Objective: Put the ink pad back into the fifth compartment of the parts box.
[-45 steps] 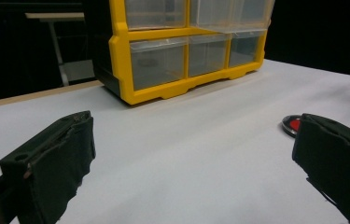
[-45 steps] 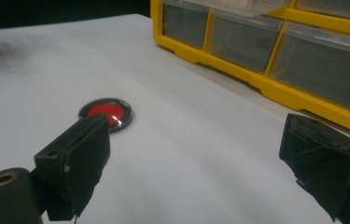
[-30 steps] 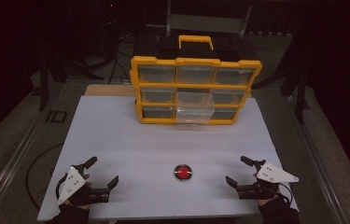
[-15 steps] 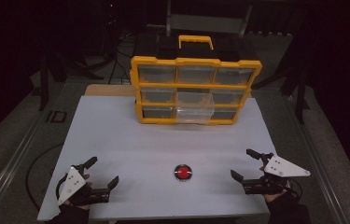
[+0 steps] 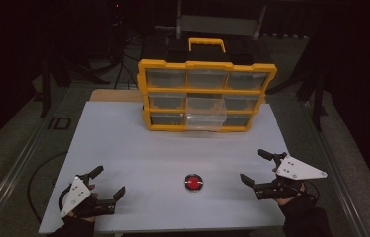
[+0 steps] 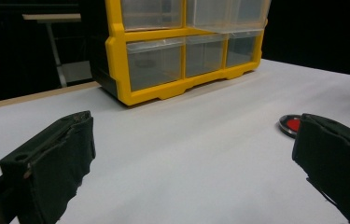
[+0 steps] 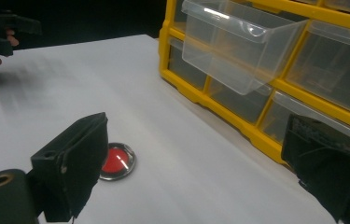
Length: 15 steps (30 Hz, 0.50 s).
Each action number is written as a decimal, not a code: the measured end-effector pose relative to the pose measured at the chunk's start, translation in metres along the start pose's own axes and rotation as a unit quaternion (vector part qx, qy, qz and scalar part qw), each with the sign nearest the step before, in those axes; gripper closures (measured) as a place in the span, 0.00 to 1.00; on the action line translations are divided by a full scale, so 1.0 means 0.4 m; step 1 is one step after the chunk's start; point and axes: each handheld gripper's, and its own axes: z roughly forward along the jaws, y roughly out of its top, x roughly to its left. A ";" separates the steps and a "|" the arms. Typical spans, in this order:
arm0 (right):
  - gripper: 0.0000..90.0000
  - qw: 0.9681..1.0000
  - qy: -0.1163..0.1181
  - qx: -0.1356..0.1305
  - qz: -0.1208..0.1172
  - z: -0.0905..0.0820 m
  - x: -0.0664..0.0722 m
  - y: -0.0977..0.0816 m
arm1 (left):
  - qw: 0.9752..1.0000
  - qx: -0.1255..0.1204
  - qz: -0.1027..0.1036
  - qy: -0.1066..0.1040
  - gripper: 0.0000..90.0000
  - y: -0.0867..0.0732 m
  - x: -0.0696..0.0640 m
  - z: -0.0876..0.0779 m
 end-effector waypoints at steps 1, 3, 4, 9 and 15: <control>0.09 1.000 0.000 0.000 0.000 0.000 0.000 0.000 | 1.000 0.000 0.000 0.000 0.00 0.000 0.000 0.000; 0.09 1.000 0.002 -0.001 -0.004 0.007 0.002 0.009 | 1.000 0.000 0.001 -0.001 0.00 0.000 0.000 0.001; 0.09 1.000 0.002 -0.001 -0.005 0.010 0.002 0.012 | 1.000 0.001 0.001 0.000 0.00 0.000 0.000 0.001; 0.09 1.000 0.012 0.002 -0.008 0.025 0.006 0.027 | 1.000 0.001 0.000 0.000 0.00 -0.001 0.000 0.001; 0.09 1.000 0.026 0.005 -0.015 0.043 0.012 0.050 | 1.000 0.001 0.000 -0.001 0.00 -0.001 0.000 0.002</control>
